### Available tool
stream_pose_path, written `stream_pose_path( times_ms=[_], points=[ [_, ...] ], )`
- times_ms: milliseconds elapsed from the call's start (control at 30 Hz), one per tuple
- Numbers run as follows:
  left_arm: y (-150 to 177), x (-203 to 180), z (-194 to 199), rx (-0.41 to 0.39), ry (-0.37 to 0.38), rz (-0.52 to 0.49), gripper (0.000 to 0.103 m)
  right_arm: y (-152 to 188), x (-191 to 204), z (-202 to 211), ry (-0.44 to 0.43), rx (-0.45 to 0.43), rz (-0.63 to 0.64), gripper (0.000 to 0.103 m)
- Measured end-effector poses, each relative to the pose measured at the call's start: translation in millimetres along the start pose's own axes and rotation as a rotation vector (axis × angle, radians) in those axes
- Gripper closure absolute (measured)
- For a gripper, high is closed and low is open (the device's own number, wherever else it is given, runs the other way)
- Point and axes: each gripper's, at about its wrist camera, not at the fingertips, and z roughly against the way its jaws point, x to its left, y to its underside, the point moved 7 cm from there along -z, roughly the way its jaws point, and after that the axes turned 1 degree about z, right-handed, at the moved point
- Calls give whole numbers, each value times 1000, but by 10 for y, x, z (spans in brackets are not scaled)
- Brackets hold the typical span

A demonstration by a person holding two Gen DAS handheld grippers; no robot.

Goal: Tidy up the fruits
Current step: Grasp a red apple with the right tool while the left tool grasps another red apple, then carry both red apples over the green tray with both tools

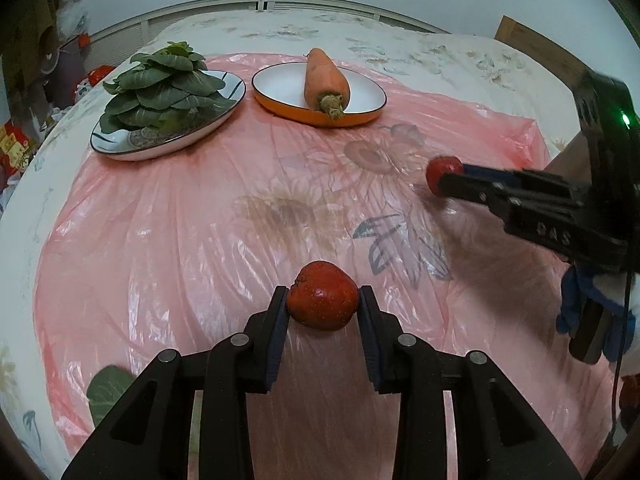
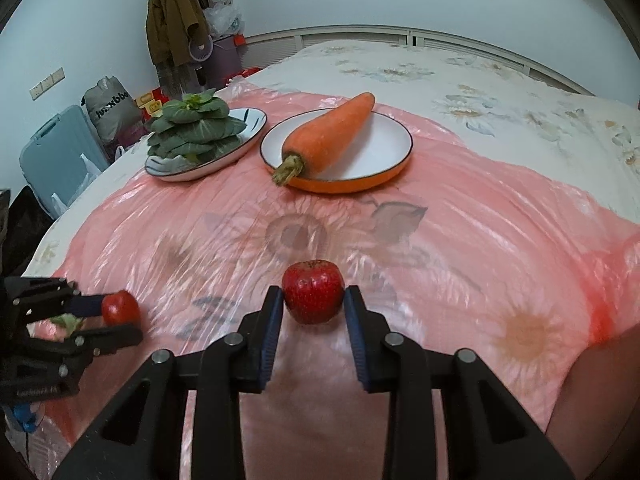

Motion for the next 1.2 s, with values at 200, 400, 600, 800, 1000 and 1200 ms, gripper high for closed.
stream_pose_path(
  times_ms=[200, 400, 600, 800, 1000, 1200],
  points=[
    [62, -48, 111, -7, 1, 9, 74, 231, 85, 226, -20, -10, -17, 103],
    [127, -119, 260, -14, 3, 19, 74, 424, 133, 361, -7, 4, -9, 103],
    [137, -129, 353, -27, 1, 21, 74, 427, 58, 346, 8, -11, -33, 70],
    [174, -88, 301, -23, 5, 31, 74, 364, 81, 103, 37, 19, -14, 52],
    [225, -32, 279, -16, 2, 42, 74, 422, 87, -96, 35, 80, -18, 93],
    [226, -14, 399, -32, 3, 55, 74, 393, 62, 100, 19, 43, -49, 93]
  ],
)
